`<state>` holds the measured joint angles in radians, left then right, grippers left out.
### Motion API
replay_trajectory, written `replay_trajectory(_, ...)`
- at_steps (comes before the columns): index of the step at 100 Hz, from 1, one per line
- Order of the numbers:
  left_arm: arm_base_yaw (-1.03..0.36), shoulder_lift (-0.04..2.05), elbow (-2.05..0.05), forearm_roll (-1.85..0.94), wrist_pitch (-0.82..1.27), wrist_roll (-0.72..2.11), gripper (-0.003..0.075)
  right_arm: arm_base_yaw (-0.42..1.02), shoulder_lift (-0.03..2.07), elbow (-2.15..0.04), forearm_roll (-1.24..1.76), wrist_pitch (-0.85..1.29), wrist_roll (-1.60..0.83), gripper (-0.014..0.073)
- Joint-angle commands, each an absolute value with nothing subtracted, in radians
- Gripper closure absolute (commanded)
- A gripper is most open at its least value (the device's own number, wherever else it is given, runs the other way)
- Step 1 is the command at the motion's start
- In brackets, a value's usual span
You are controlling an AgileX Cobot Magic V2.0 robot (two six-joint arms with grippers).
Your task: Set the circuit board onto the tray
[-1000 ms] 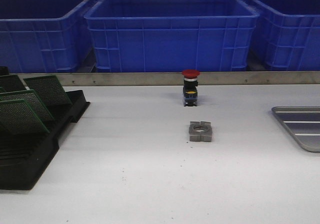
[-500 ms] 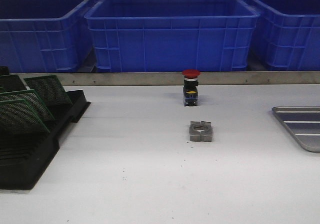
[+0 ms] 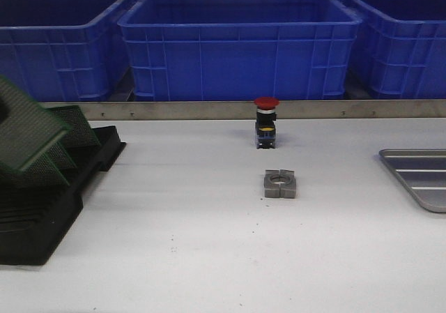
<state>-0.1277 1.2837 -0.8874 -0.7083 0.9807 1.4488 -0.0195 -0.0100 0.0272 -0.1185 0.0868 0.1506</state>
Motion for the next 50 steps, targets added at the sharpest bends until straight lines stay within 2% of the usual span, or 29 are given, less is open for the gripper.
replay_trajectory(1, -0.189, 1.284, -0.918, -0.903, 0.983, 1.440, 0.0737, -0.027, -0.030, 0.029, -0.132, 0.012, 0.148, 0.0654)
replay_trajectory(22, -0.354, 1.361, -0.918, -1.148, 0.981, 1.440, 0.0737, -0.027, -0.030, 0.029, -0.132, 0.007, 0.148, 0.0654)
replay_trajectory(50, -0.521, 1.459, -0.922, -1.314, 0.973, 1.448, 0.0737, -0.027, -0.030, 0.023, -0.132, -0.027, 0.148, 0.0654)
